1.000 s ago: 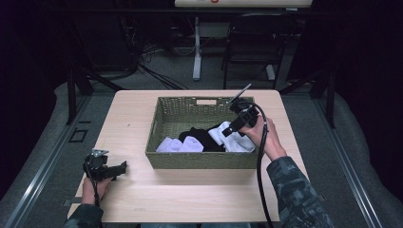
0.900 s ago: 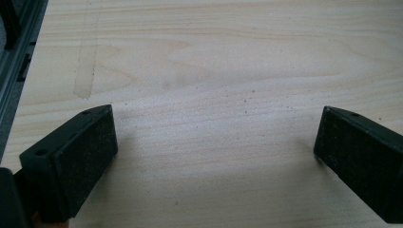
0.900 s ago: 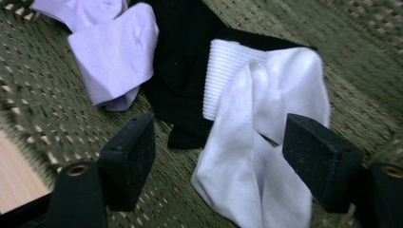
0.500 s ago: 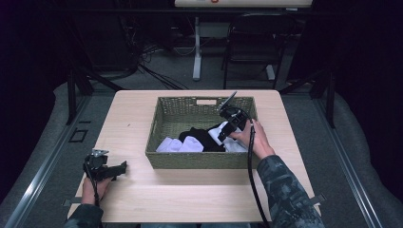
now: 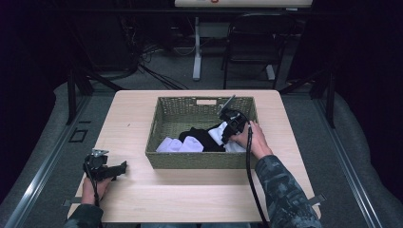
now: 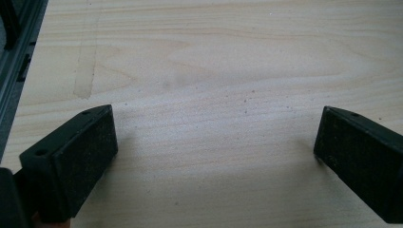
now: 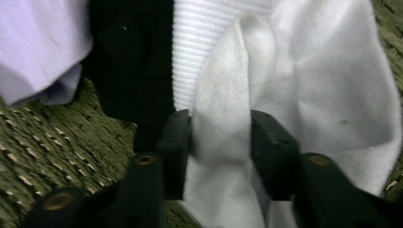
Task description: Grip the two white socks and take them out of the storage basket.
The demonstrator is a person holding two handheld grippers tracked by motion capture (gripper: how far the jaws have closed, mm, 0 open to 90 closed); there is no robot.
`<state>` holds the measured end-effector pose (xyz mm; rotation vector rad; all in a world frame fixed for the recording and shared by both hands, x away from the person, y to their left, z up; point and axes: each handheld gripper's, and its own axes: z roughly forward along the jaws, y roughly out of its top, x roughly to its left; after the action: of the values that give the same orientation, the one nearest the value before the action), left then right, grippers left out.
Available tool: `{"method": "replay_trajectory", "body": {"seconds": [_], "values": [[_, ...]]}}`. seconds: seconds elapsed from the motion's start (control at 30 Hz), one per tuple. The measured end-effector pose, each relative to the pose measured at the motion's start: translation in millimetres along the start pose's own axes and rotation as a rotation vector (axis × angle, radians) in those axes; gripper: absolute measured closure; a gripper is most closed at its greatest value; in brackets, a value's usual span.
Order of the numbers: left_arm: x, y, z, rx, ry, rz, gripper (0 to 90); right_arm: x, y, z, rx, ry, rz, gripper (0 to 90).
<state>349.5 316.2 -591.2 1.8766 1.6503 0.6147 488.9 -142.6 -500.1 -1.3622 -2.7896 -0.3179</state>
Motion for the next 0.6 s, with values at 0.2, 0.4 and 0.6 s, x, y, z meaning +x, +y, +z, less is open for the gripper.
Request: {"method": "replay_trajectory", "body": {"seconds": [0.2, 0.4, 0.6], "values": [[0.1, 0.1, 0.0, 0.001, -0.001, 0.001, 0.5, -0.5, -3.3, -4.2, -0.006, 0.028, 0.002, 85.0], [0.1, 0.0, 0.0, 0.001, -0.001, 0.001, 0.5, 1.5, -6.3, -21.4, -0.053, 0.055, 0.013, 85.3], [0.1, 0.1, 0.0, 0.0, -0.001, 0.001, 0.5, 3.1, -6.5, -48.9, -0.077, 0.074, -0.019, 85.3]]}}
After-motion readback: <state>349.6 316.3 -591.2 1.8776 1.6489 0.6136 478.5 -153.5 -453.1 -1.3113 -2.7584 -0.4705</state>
